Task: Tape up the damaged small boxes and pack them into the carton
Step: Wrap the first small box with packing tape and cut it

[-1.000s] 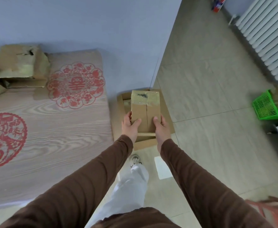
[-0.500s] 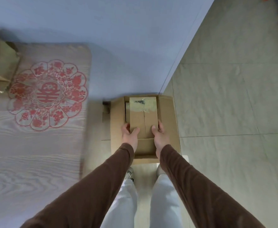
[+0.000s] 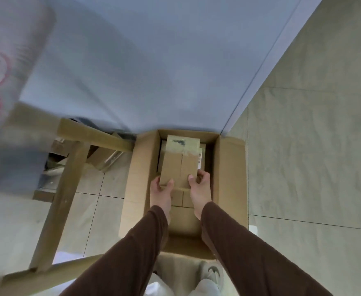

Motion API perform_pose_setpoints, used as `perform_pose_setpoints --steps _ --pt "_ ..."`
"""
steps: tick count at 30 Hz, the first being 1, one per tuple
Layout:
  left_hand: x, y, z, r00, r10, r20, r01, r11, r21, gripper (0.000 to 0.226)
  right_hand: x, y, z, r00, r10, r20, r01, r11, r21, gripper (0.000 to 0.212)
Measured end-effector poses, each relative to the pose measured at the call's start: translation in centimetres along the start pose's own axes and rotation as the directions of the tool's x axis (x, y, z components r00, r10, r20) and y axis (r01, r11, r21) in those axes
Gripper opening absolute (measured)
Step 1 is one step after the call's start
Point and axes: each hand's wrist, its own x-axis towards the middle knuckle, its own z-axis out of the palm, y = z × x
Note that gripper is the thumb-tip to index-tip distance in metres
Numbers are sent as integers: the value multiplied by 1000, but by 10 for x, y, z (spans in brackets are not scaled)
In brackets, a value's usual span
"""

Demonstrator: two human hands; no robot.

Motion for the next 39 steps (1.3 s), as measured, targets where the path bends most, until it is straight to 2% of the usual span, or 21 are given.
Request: perform_pose_setpoints --steps 5,9,12,21,24,27,30,34,39 --pt "81 -35 15 998 -19 -66 14 998 -68 60 71 33 13 997 -25 74 32 995 -91 47" --pt "142 -51 24 993 -45 -113 38 997 -62 73 121 50 31 994 -47 96 63 984 -165 50" --pt "176 -58 24 990 -58 -132 46 995 -92 75 145 58 43 995 -51 90 67 981 -181 51" --pt "219 -68 21 987 -125 -104 110 984 -137 85 168 74 63 994 -28 109 53 969 -241 62" --pt "217 -66 24 986 -136 -92 119 978 -173 85 163 71 60 986 23 168 14 976 -215 66" --pt "195 -60 21 986 -159 -42 150 974 -168 84 141 60 54 965 81 248 -20 970 -241 70" --pt "151 -52 15 986 -165 -12 163 983 -88 93 105 34 42 975 83 206 -15 949 -314 66" --pt "58 -25 7 988 -146 -45 143 987 -68 66 25 -9 15 984 90 153 -37 947 -318 58" --pt "-76 43 -8 1000 0 8 0 999 -40 48 -87 -68 -7 990 11 137 26 963 -269 47"
